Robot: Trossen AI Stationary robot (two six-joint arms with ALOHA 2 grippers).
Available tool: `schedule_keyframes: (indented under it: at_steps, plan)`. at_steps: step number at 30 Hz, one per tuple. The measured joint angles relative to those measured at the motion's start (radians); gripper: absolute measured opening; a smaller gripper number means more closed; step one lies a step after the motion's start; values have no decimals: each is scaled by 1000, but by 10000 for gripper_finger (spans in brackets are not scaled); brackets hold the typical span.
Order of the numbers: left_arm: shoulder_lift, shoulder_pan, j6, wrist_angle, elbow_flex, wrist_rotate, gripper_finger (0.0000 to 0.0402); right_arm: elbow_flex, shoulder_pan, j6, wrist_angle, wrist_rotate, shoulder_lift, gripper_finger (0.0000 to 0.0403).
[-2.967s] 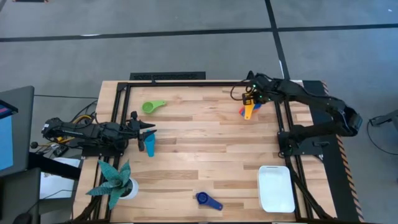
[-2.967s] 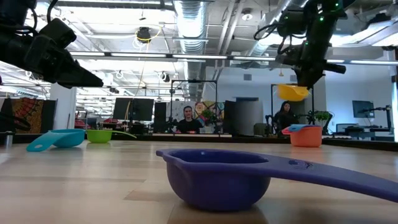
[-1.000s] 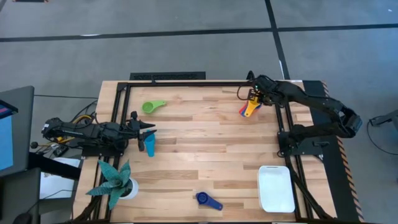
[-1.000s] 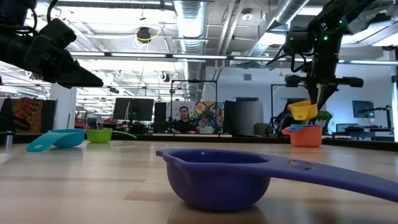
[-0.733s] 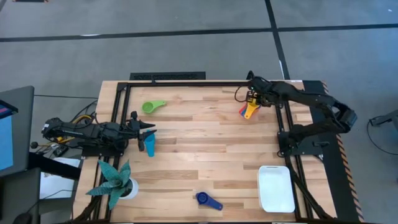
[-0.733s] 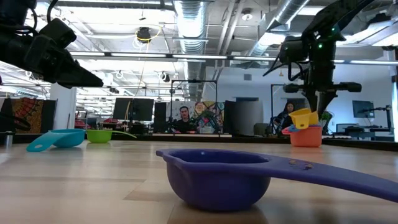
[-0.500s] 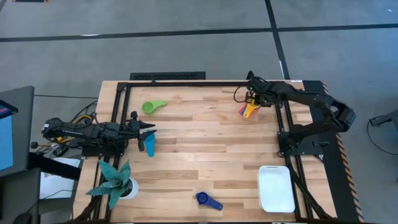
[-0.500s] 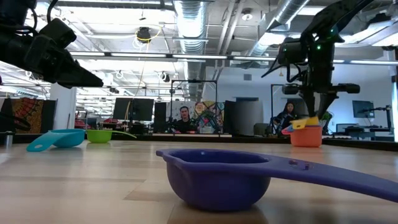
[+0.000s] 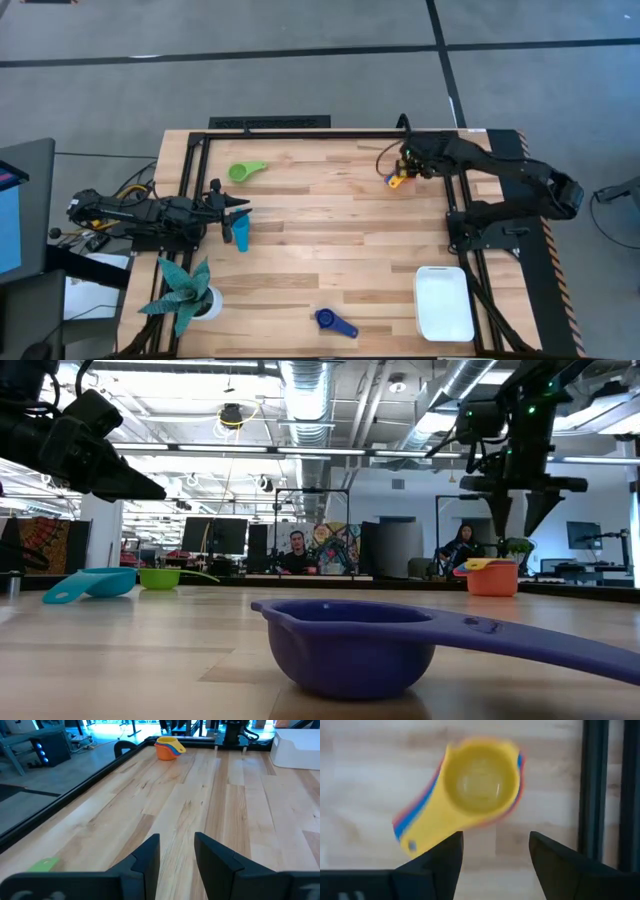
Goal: Nest measuring cups in basket
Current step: Stack the yellow measuring cup on the blue measuring cup, then stack the green measuring cup on the yellow measuring cup
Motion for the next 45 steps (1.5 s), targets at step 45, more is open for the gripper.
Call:
schedule_keyframes:
  at_steps: [45]
  plan:
    - [0, 0, 0, 0, 0, 0, 112, 16, 603, 76, 388, 224, 149, 88]
